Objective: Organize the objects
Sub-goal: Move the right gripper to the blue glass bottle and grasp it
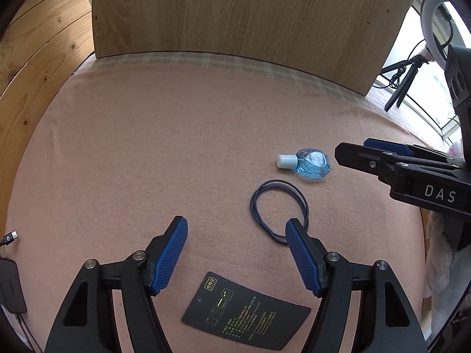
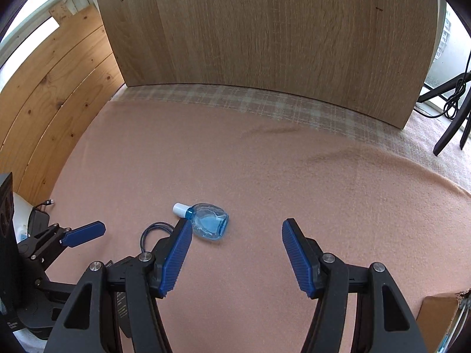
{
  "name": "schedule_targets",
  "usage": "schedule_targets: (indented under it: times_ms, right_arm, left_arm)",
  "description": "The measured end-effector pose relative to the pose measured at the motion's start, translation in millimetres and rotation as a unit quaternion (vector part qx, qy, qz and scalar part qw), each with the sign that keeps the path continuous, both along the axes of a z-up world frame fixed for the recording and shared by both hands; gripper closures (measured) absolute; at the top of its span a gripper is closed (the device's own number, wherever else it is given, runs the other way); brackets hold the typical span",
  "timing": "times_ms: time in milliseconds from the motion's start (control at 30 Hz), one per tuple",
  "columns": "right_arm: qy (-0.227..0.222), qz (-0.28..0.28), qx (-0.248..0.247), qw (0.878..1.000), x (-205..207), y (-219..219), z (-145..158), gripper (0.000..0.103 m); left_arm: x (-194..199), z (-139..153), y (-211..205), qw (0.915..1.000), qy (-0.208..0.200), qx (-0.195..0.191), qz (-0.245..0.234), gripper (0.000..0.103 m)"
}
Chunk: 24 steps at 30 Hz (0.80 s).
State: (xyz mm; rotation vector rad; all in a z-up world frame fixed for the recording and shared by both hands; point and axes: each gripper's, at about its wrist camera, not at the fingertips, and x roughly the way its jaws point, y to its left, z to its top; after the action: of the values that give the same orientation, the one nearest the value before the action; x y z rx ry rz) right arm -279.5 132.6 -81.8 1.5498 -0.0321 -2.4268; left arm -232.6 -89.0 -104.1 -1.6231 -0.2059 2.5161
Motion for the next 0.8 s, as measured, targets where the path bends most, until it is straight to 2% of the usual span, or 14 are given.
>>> schedule_targets:
  times_ms: [133,233,600,667,800]
  right_arm:
    - [-0.003,0.01,0.003,1.0,-11.0,-12.6,-7.3,0.043]
    - [-0.008,0.025,0.005,1.0,-18.3,-23.8,-13.5,0.043]
    - [-0.027,0.068,0.042,0.996,-27.5,-50.9,-33.2,0.044]
    - [-0.027,0.067,0.043,0.996,-26.6,-49.8,-34.3,0.049]
    - [-0.024,0.065,0.065,0.995,-25.3,-46.9,-33.8,0.068]
  left_arm:
    - [0.5,-2.8,-6.5,1.0,-0.005,0.005,0.004,0.037]
    - [1.7,-2.7,-10.5,0.9999,-0.006,0.009,0.008,0.043]
    - [1.1,-4.0,-19.2,0.9997,-0.008,0.016,0.017,0.047]
    - [0.3,-4.6,-19.1,0.9997,-0.009,0.017,0.016,0.047]
    - [-2.8,-5.6,-16.6,0.9996,-0.01,0.022,0.013,0.048]
